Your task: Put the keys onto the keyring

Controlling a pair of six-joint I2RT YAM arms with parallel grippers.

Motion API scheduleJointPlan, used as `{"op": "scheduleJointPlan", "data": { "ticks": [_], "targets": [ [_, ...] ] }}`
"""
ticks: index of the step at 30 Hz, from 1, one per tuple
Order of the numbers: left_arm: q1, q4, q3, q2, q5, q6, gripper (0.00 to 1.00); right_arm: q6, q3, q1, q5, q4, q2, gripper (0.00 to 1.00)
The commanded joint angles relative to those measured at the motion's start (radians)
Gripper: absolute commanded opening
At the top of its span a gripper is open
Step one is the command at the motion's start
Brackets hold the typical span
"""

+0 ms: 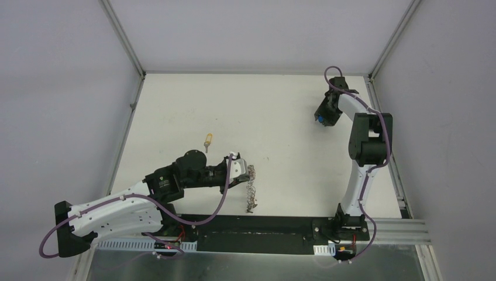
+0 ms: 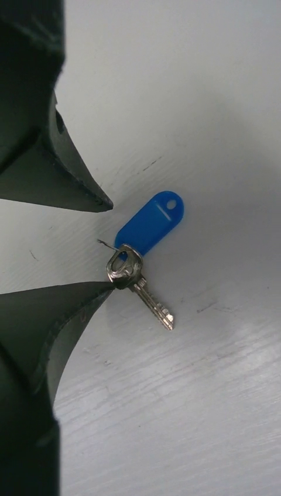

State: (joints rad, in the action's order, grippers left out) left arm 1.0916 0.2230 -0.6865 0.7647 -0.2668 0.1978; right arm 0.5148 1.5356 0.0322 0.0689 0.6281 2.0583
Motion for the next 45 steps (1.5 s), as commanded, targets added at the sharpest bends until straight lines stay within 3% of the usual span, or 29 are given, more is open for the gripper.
{"op": "scheduleJointPlan", "data": {
  "ticks": [1,6,9,14,27,36,45],
  "targets": [
    [-0.003,-0.082,0.008,-0.024,-0.013,-0.006,0.00,-0.013,0.078,-0.005,0.043,0.048,0.044,0.49],
    [-0.002,-0.070,0.007,-0.029,-0.019,0.002,0.00,-0.008,0.106,-0.005,0.039,0.049,0.073,0.39],
    [-0.003,-0.065,0.008,-0.034,-0.019,0.005,0.00,-0.004,0.106,-0.005,0.038,0.053,0.070,0.27],
    [-0.002,-0.062,0.007,-0.036,-0.012,0.012,0.00,-0.022,0.093,-0.005,0.052,0.059,0.051,0.00],
    [-0.002,-0.032,0.001,-0.057,-0.001,0.020,0.00,-0.083,-0.029,0.055,-0.019,0.063,-0.089,0.00],
    [-0.003,-0.017,0.003,-0.071,0.014,0.017,0.00,-0.055,-0.311,0.224,-0.126,0.043,-0.312,0.00],
    [-0.003,-0.013,0.008,-0.072,0.017,0.022,0.00,-0.028,-0.584,0.479,-0.217,0.100,-0.528,0.00]
  ]
}}
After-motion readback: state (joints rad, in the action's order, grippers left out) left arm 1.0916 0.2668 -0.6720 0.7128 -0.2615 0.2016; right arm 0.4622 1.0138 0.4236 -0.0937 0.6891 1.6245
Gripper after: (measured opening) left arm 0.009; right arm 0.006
